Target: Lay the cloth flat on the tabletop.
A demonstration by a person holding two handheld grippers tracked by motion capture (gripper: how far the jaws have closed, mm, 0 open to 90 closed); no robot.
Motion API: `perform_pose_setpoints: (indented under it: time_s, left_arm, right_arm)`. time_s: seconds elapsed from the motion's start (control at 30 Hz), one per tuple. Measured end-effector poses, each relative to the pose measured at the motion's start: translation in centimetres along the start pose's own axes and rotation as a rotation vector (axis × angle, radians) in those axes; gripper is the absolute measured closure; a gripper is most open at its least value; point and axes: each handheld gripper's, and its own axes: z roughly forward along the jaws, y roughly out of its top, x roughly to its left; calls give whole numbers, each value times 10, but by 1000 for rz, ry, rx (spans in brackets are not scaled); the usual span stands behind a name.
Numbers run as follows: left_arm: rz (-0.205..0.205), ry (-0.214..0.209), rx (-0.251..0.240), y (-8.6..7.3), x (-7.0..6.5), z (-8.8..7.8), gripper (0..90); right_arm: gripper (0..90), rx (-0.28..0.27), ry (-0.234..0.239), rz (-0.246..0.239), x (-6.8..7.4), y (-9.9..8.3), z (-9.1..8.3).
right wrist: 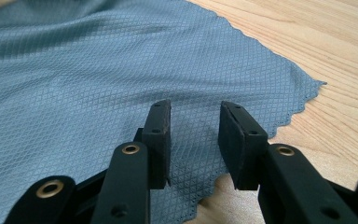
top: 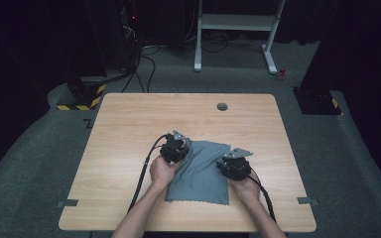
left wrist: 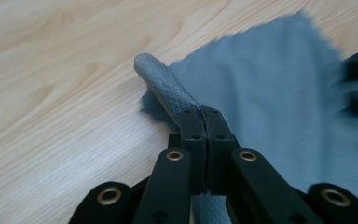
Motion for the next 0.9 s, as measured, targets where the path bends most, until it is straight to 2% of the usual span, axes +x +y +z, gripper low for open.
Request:
perform_pose_setpoints:
  time_s: [0.1, 0.13, 0.2, 0.27, 0.37, 0.47, 0.53, 0.57, 0.67, 0.8, 0.9]
  left_arm:
    - [35, -24, -21, 8, -13, -4, 887]
    - [46, -45, -21, 10, -19, -3, 886]
    - [63, -84, -16, 12, -28, 4, 884]
    - [74, -132, 15, 13, -35, 15, 875]
    - [79, -154, 20, 12, -44, 25, 799]
    - [69, -148, -9, 14, -42, 19, 754]
    - [55, -131, -31, 16, -36, 11, 737]
    - [47, -106, -50, 17, -30, 4, 726]
    - [16, -87, -60, 16, -21, -4, 711]
    - [4, -65, -28, 13, -17, 4, 672]
    - [-19, -88, -6, 13, -21, 19, 660]
  right_arm:
    - [646, 0, 0, 1, 0, 0, 0]
    - [646, 0, 0, 2, 0, 0, 0]
    - [646, 0, 0, 2, 0, 0, 0]
    - [646, 0, 0, 2, 0, 0, 0]
    - [646, 0, -1, 1, 0, 0, 0]
    - [645, 0, -1, 1, 0, 0, 0]
    - [646, 0, 0, 1, 0, 0, 0]
    - [645, 0, 0, 1, 0, 0, 0]
    - [642, 0, -2, 0, 0, 0, 0]
    - [639, 1, -3, 1, 0, 0, 0]
    - [640, 1, -3, 4, 0, 0, 0]
